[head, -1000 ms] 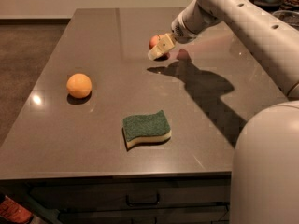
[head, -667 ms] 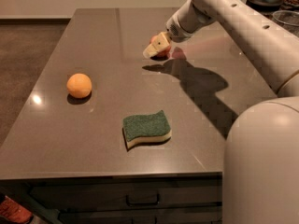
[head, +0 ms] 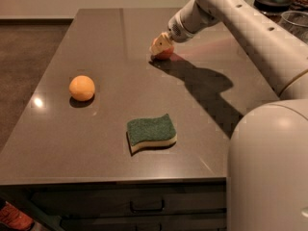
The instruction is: Move apple near orange
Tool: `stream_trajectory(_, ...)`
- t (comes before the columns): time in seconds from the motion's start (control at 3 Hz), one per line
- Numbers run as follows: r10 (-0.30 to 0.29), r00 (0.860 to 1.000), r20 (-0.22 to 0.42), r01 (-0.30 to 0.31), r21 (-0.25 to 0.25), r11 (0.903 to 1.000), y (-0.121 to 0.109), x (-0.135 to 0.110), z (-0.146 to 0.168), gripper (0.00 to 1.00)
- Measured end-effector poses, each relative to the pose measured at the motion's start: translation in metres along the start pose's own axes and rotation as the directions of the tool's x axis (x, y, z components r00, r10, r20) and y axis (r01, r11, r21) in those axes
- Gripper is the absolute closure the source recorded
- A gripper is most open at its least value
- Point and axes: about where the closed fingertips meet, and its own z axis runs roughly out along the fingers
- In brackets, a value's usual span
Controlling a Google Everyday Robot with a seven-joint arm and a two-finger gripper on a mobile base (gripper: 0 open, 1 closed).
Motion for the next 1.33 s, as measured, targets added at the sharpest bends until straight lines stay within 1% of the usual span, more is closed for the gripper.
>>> stream_trajectory(0.33, -0.026, 0.999, 0.032, 0.027, -0.033, 0.9991, 0.01, -0.004, -0.008, 0.7)
stream_trajectory(0.67, -0.076, 0.994, 0.083, 0.084, -0.086, 0.9928, 0.036, -0.003, -0.03, 0.93)
stream_trajectory(1.0, -0.172, 0.975, 0.139, 0.196, -0.181, 0.9636, 0.095, -0.004, -0.045, 1.0)
stream_trajectory(1.33, -0.23, 0.959, 0.166, 0.266, -0.242, 0.933, 0.131, -0.008, -0.041, 1.0)
